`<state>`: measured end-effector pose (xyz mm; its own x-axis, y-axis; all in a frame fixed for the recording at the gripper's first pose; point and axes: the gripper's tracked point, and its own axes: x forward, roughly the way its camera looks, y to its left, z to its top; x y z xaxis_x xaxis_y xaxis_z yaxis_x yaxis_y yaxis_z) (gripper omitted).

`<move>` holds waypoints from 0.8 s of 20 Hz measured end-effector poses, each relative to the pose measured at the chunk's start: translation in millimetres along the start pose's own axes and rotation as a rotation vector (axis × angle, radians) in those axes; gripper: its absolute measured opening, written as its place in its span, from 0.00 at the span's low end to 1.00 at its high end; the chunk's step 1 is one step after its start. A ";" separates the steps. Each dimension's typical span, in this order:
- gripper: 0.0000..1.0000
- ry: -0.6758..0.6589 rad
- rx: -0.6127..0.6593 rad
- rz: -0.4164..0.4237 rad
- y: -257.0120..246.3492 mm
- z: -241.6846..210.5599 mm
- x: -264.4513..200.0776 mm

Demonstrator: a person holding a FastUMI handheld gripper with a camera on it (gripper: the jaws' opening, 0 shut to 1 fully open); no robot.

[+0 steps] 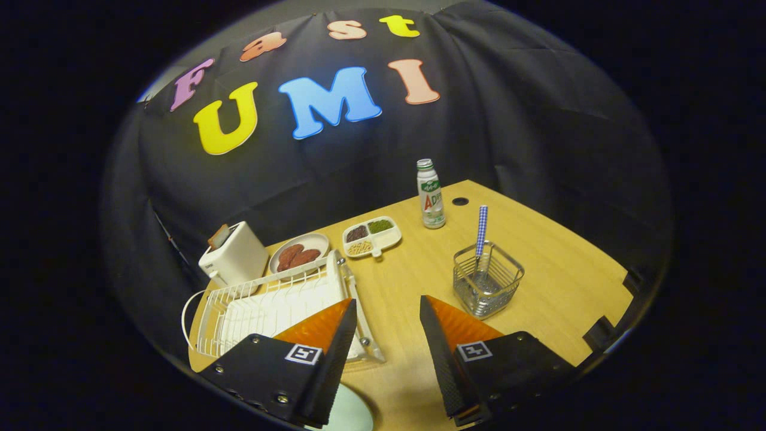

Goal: Take the plate from the dish rack, then take the spoon from the basket and place it into the plate.

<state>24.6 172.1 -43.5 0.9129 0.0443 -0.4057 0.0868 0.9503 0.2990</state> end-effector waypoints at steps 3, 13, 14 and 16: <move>0.68 -0.031 0.051 -0.107 -35.7 26.3 25.8; 0.67 -0.023 0.162 -0.281 -119.0 56.8 108.9; 0.68 -0.013 0.163 -0.282 -123.1 55.0 118.1; 0.68 0.010 0.165 -0.273 -127.5 50.6 135.6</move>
<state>157.5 41.4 -92.9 0.8429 -0.2019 -0.4987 0.3925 0.8647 0.3134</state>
